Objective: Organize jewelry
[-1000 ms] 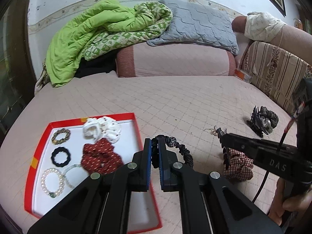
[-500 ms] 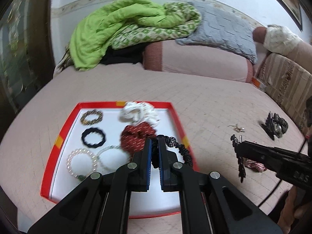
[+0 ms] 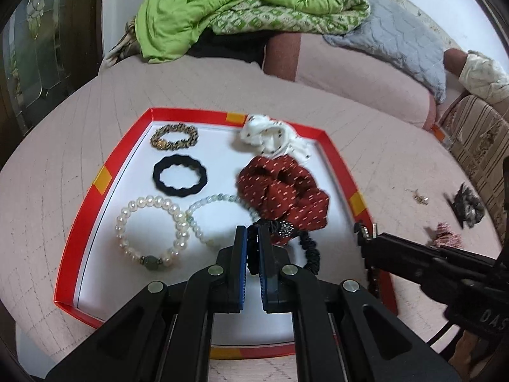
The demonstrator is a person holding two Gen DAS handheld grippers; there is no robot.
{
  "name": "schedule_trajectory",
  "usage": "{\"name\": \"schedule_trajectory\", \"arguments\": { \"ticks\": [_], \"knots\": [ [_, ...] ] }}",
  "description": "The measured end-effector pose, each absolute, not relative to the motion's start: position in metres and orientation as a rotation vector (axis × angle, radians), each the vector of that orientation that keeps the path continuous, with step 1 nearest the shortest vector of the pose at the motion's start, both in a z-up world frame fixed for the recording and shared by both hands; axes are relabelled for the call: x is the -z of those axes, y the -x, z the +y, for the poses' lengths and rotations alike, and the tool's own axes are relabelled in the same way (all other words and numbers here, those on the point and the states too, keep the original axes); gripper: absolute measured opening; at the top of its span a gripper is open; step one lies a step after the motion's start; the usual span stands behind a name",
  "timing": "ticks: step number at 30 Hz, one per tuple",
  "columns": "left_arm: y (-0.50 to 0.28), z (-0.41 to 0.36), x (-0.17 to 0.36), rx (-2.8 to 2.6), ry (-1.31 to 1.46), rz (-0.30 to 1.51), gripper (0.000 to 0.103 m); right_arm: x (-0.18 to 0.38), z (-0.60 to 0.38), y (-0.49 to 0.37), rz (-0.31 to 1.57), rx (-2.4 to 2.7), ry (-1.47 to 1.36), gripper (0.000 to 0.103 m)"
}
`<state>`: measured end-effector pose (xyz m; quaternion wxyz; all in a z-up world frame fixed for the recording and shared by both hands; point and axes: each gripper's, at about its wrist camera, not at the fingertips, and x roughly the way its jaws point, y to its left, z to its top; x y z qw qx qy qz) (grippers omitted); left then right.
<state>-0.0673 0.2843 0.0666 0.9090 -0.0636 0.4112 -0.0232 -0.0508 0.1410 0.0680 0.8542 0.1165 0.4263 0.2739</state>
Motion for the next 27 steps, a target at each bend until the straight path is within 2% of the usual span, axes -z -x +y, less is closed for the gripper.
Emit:
{"name": "schedule_trajectory", "arguments": {
  "ticks": [13,27],
  "knots": [
    [0.061,0.296,-0.052,-0.005,0.141,0.913,0.006,-0.035,0.149,0.036,0.988,-0.530,-0.212,0.013],
    [0.066,0.286,-0.063,0.007,0.146,0.845,0.008,-0.052,0.142,0.045,0.948,-0.548,-0.221,0.014]
  ]
}}
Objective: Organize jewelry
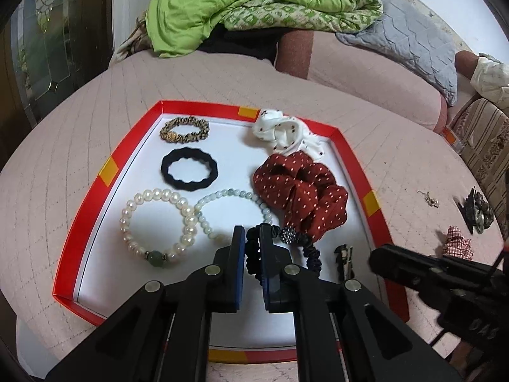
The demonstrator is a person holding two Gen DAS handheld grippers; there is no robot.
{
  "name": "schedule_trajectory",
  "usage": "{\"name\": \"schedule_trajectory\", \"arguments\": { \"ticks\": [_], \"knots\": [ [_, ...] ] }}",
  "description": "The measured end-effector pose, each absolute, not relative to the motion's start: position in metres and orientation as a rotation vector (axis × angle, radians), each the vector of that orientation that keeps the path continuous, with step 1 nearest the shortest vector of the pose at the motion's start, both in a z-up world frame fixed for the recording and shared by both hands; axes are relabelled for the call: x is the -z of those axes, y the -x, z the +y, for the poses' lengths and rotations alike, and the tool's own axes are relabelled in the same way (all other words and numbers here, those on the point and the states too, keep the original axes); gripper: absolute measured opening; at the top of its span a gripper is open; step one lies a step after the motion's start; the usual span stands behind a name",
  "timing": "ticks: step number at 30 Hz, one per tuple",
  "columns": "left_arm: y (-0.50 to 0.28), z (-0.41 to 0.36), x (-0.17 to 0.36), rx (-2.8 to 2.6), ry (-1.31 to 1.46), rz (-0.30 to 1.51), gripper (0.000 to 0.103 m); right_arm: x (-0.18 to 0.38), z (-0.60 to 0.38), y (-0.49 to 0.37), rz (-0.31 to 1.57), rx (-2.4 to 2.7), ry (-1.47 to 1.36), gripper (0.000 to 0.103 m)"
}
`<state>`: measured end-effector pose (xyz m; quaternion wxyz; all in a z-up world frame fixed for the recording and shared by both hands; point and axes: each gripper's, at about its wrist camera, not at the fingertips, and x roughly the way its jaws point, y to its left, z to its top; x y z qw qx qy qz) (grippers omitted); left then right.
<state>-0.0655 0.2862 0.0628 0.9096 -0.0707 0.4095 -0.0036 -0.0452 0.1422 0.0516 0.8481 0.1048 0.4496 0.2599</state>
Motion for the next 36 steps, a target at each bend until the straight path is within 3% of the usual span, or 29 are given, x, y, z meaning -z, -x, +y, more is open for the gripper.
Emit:
{"name": "schedule_trajectory", "arguments": {
  "ticks": [7,14,17,24,27,30,32,33,36],
  "knots": [
    [0.069,0.261,-0.082,0.034,0.100,0.774,0.008,-0.078,0.105,0.052,0.874,-0.535,-0.284,0.014],
    [0.068,0.208,-0.105,0.132,0.025,0.739,0.009,-0.107,-0.003,0.054,0.763,-0.379,-0.422,0.019],
    [0.063,0.178,-0.104,0.200,0.002,0.763,0.008,-0.112,-0.064,0.054,0.715,-0.267,-0.490,0.025],
    [0.027,0.082,-0.092,0.407,-0.070,0.873,0.009,-0.101,-0.170,0.066,0.659,0.015,-0.592,0.026],
    [0.007,0.050,-0.081,0.479,-0.084,0.940,0.009,-0.099,-0.205,0.074,0.638,0.104,-0.630,0.038],
    [-0.004,0.025,-0.069,0.529,-0.082,0.989,0.010,-0.099,-0.233,0.081,0.621,0.173,-0.658,0.040],
    [-0.010,0.015,-0.064,0.525,-0.089,0.989,0.033,-0.100,-0.247,0.083,0.612,0.215,-0.663,0.044],
    [-0.017,0.008,-0.060,0.532,-0.086,0.997,0.037,-0.100,-0.255,0.086,0.607,0.227,-0.667,0.047],
    [-0.038,-0.009,-0.050,0.543,-0.098,1.033,0.038,-0.098,-0.268,0.082,0.606,0.257,-0.680,0.050]
  ]
}}
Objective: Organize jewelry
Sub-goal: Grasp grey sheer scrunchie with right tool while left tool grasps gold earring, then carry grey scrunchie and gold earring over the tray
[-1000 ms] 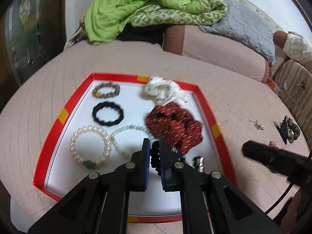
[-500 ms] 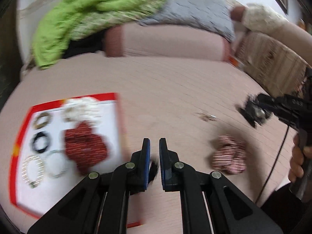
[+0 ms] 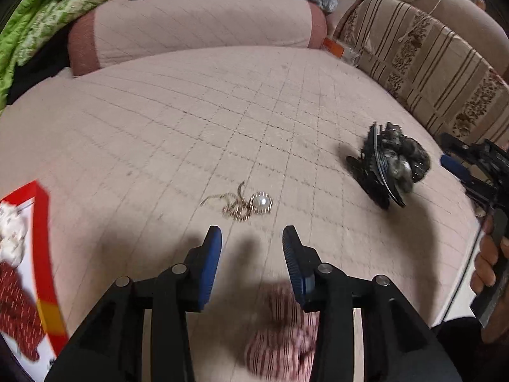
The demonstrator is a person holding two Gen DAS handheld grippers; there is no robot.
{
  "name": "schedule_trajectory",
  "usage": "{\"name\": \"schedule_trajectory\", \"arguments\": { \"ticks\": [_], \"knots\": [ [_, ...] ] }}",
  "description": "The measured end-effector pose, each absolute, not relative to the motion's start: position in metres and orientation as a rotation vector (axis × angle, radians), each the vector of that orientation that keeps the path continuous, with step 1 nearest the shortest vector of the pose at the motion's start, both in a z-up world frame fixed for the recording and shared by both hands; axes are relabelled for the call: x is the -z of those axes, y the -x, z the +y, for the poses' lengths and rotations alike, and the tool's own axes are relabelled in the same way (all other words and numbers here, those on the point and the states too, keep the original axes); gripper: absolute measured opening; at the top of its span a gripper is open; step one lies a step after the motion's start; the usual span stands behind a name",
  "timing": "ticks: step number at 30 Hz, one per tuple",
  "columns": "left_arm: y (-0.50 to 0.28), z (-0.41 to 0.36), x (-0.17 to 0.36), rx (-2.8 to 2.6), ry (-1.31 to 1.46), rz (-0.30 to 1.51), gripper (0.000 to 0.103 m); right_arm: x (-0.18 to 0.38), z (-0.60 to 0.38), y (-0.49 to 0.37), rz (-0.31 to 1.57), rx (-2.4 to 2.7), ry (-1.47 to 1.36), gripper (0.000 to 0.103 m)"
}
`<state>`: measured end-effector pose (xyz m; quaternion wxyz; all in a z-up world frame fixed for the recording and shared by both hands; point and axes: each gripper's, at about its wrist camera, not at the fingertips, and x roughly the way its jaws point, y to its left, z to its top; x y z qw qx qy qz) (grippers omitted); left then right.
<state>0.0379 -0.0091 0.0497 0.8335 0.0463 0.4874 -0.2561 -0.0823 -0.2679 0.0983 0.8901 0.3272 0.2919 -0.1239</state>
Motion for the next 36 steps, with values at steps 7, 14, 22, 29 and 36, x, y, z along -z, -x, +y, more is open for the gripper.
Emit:
{"name": "schedule_trajectory", "arguments": {
  "ticks": [7,14,22,29,36],
  "knots": [
    [-0.069,-0.037,-0.024,0.513,-0.164,1.044,0.038,-0.093,-0.283,0.079,0.610,0.248,-0.716,0.050],
    [-0.061,-0.057,-0.017,0.489,-0.314,0.937,0.018,-0.090,-0.298,0.078,0.599,0.290,-0.729,0.050],
    [-0.057,-0.036,-0.036,0.502,-0.211,0.886,0.005,-0.071,-0.300,0.043,0.721,0.274,-0.653,0.057],
    [-0.054,-0.026,-0.048,0.508,-0.152,0.868,0.005,-0.054,-0.299,0.028,0.759,0.252,-0.670,0.017],
    [-0.044,-0.004,-0.064,0.515,-0.109,0.826,0.005,-0.114,-0.284,0.069,0.493,0.343,-0.529,0.014]
  ]
}}
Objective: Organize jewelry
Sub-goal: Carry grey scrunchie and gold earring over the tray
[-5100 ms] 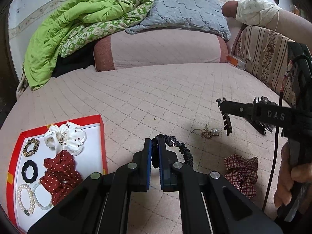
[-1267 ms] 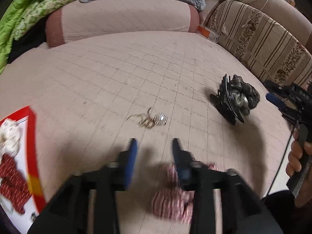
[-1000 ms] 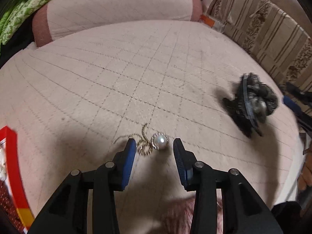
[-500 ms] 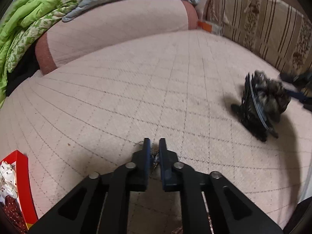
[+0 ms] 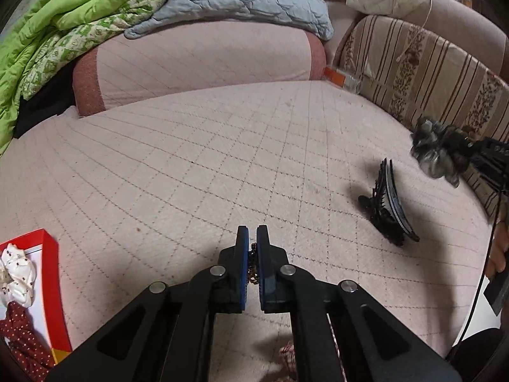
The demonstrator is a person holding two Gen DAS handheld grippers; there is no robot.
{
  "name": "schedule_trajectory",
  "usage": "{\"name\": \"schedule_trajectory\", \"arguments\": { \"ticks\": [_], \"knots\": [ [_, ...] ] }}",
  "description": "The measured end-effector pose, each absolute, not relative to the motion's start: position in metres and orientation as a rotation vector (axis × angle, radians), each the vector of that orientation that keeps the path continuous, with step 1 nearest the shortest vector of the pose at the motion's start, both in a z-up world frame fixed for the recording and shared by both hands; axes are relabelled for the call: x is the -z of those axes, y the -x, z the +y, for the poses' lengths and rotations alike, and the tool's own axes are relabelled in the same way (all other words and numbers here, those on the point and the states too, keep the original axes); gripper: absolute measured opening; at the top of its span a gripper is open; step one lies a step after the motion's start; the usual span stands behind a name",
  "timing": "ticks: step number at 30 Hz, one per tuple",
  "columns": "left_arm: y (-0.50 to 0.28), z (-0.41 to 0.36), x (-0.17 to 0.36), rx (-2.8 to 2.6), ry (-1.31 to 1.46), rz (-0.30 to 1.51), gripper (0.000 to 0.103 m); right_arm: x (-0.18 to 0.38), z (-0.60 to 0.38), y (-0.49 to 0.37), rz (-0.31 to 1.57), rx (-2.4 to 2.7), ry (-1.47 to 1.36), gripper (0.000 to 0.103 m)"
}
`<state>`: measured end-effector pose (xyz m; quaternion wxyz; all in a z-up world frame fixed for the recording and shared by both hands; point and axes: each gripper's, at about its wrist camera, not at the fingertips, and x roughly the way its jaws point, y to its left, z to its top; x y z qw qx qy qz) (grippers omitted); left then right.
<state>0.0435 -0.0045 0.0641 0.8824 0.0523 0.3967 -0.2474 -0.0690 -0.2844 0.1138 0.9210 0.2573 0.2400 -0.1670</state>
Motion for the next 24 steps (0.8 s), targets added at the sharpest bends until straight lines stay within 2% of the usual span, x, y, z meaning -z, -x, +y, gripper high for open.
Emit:
{"name": "schedule_trajectory", "arguments": {
  "ticks": [6,16,24],
  "knots": [
    [-0.027,0.019,-0.089,0.508,-0.065,0.785,0.005,-0.137,-0.257,0.080,0.397,0.223,-0.505,0.013],
    [0.008,0.075,-0.128,0.455,0.001,0.737,0.005,-0.153,-0.185,0.066,0.410,0.008,-0.459,0.014],
    [0.045,0.148,-0.153,0.367,0.056,0.700,0.005,-0.157,-0.085,0.071,0.454,-0.258,-0.381,0.014]
  ]
}}
